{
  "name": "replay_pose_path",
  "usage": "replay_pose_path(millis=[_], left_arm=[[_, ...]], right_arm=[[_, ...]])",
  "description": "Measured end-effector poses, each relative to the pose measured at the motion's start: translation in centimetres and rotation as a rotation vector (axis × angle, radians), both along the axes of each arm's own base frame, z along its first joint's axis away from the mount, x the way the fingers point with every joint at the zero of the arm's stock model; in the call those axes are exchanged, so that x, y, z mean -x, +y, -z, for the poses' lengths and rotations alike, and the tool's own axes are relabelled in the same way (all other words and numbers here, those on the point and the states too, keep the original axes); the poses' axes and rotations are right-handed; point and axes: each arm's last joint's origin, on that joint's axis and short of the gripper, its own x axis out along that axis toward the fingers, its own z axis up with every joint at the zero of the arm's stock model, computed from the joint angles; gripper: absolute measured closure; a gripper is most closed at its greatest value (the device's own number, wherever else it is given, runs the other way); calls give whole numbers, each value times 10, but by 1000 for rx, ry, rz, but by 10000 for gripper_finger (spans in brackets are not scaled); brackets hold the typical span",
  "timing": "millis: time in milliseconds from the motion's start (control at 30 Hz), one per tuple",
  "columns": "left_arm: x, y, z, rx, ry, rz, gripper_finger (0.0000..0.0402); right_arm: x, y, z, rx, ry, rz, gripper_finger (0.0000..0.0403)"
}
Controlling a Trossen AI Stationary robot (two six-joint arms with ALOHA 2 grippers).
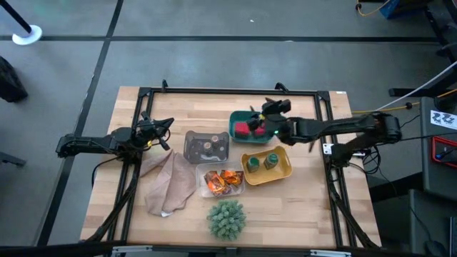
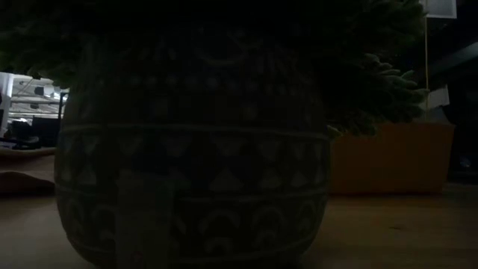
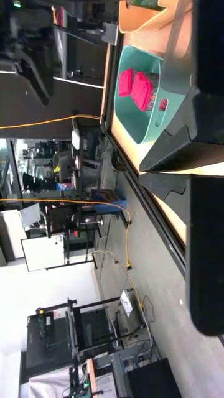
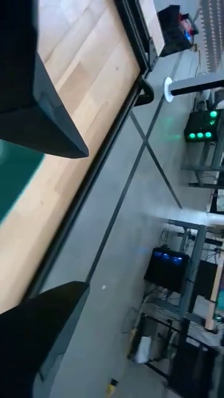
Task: Sort spices by type
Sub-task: Return to Home Position
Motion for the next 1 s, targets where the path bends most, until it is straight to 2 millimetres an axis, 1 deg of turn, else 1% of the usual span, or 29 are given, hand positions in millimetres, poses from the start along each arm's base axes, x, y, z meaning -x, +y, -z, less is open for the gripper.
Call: replay_pose_path(millis=[67, 167, 300, 367, 467, 533, 600, 633, 700, 767, 900, 1000], left_arm=[[0, 0, 0, 0, 1, 0, 402], [0, 0, 0, 0, 1, 0, 402], [0, 0, 0, 0, 1, 0, 402], [0, 0, 0, 0, 0, 0, 402], [0, 0, 0, 0, 0, 0, 402], [0, 0, 0, 0, 1, 0, 402], [0, 0, 0, 0, 1, 0, 402], [0, 0, 0, 0, 1, 0, 402], [0, 0, 0, 0, 0, 0, 402], [0, 0, 0, 0, 0, 0, 402], [0, 0, 0, 0, 0, 0, 402], [0, 0, 0, 0, 0, 0, 402]], right_arm=[[11, 1, -12, 24, 43, -28, 67], [30, 3, -30, 45, 105, -145, 74], [56, 9, -57, 33, 52, -335, 77], [68, 11, -67, 32, 27, -421, 77], [86, 14, -77, 19, 10, -515, 77], [102, 15, -78, 0, 29, -522, 77], [118, 16, -76, -26, 20, -512, 77], [126, 16, -71, -39, 16, -507, 77], [139, 17, -57, -55, -9, -504, 78], [147, 18, -41, -59, -49, -524, 77], [163, 20, -13, -22, -201, -567, 77], [175, 20, 12, -5, -256, -570, 77]])
